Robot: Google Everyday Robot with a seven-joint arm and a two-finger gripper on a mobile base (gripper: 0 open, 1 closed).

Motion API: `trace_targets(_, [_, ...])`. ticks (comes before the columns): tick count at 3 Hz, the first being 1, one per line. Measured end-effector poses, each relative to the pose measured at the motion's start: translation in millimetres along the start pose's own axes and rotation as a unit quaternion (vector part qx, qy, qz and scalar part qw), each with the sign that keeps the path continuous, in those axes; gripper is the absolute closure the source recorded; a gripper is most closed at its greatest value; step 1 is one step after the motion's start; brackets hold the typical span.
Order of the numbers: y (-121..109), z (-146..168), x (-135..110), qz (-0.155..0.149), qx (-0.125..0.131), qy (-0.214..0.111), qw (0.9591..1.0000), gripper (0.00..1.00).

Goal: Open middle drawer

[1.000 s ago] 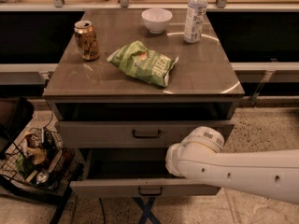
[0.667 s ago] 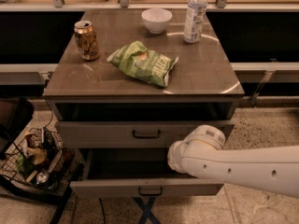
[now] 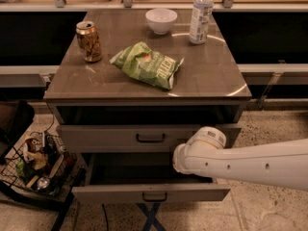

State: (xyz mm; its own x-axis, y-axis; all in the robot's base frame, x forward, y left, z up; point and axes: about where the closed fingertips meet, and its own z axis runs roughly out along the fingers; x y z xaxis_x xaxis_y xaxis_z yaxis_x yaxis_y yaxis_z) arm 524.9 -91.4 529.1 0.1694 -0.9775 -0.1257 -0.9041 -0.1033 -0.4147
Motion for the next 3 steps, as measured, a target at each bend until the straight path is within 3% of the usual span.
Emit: trace_targets(3, [21, 59, 35, 0.027, -0.041, 0.009, 0.9987, 1.0])
